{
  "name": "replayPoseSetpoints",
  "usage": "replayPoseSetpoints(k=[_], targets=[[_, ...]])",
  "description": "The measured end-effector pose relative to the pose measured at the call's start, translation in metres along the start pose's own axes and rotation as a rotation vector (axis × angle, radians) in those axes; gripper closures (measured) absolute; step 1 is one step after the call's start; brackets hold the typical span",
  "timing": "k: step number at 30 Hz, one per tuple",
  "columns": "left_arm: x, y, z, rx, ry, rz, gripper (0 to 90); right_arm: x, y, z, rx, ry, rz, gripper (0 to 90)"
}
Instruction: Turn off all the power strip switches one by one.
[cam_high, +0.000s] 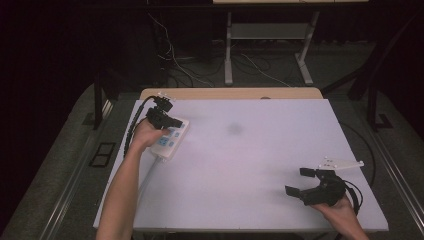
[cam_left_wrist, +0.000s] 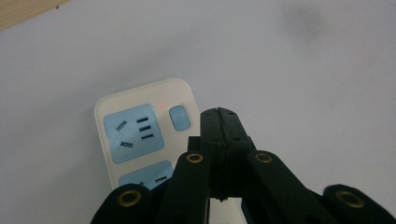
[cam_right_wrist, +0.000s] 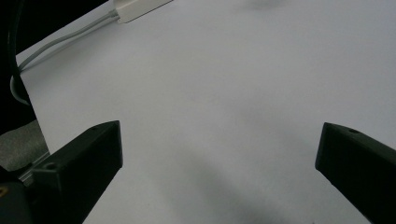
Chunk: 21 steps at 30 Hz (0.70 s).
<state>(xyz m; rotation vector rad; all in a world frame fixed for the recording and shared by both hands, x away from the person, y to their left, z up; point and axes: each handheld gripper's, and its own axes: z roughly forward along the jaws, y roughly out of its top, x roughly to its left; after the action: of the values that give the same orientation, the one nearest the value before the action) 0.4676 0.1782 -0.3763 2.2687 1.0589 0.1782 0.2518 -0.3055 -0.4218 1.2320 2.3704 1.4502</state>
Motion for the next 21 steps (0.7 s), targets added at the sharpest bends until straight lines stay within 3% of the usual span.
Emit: replayPoseSetpoints(k=[10,21], targets=[[0.009,0.014,-0.006,-0.015,0.016,-0.002,89.6,0.000,0.000,0.000,0.002,-0.002,0.005,0.5],[0.017,0.015,0.004,-0.019,0.024,-0.011,89.5,-0.001,-0.001,0.000,0.005,-0.007,0.006,0.5]])
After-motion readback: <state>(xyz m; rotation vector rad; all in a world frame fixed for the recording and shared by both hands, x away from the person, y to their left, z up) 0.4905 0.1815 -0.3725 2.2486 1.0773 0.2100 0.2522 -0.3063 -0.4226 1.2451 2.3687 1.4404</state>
